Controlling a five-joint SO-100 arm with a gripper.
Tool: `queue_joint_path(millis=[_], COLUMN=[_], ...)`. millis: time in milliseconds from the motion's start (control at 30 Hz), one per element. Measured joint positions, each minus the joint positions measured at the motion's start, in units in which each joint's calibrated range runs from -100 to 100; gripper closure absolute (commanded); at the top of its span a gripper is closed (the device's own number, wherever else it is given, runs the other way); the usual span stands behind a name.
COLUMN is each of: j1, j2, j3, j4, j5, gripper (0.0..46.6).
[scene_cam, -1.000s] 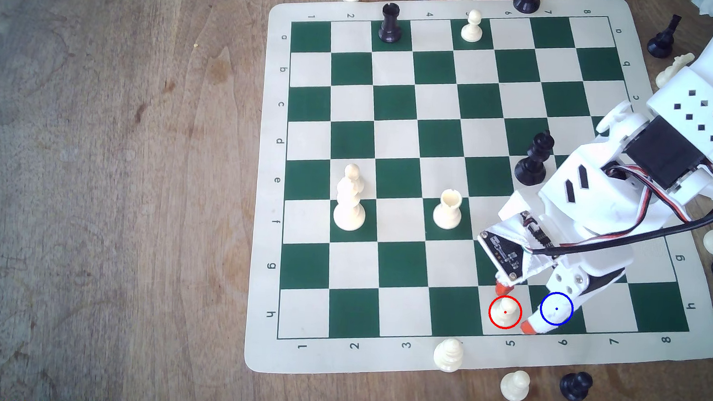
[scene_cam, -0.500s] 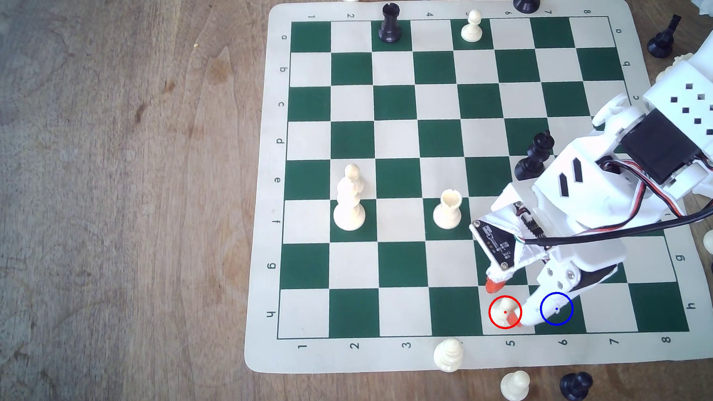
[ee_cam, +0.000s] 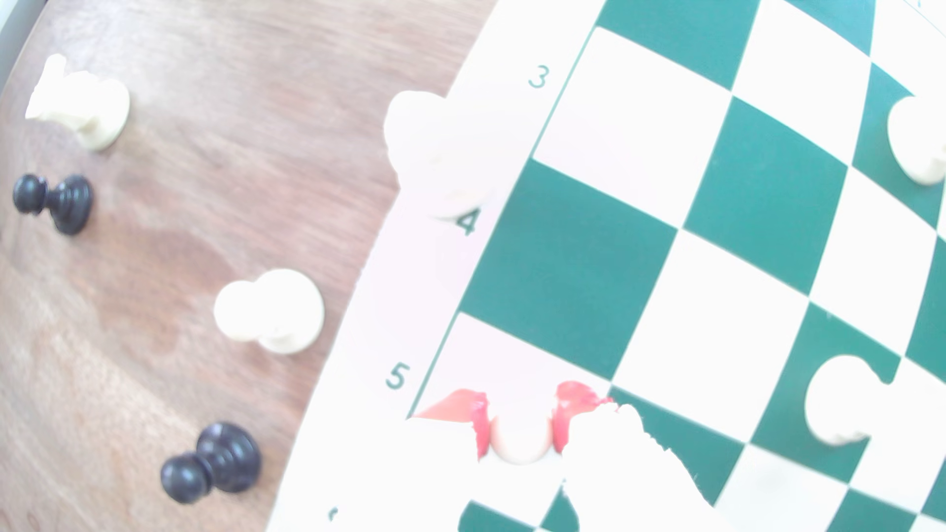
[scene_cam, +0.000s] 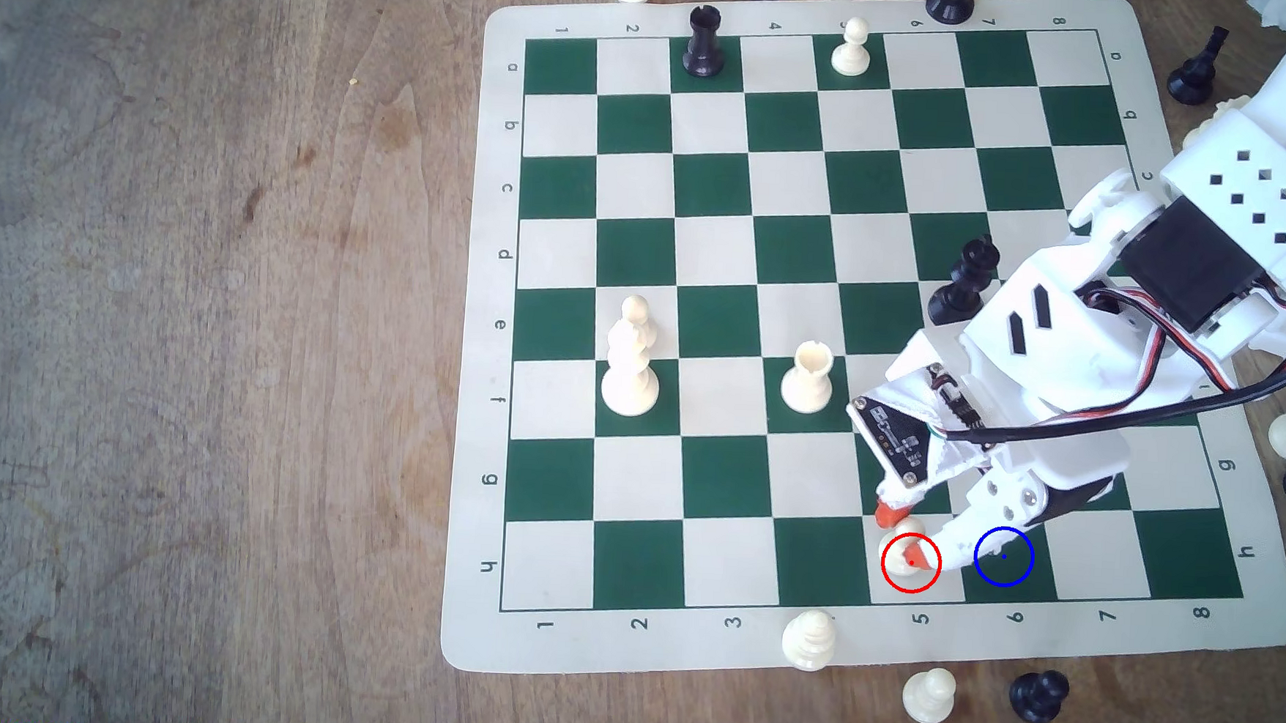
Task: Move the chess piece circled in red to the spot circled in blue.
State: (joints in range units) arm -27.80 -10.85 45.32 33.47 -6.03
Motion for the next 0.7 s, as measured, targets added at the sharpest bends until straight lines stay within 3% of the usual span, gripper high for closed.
queue_joint_path(millis=[333, 700], j1=[-0.3, 0.1], j2=[-4.6, -18.5], j3=[-13.3, -7.2], j4=[12.4, 20.0], j5=[-0.2, -0.5], gripper=[46.4, 46.4])
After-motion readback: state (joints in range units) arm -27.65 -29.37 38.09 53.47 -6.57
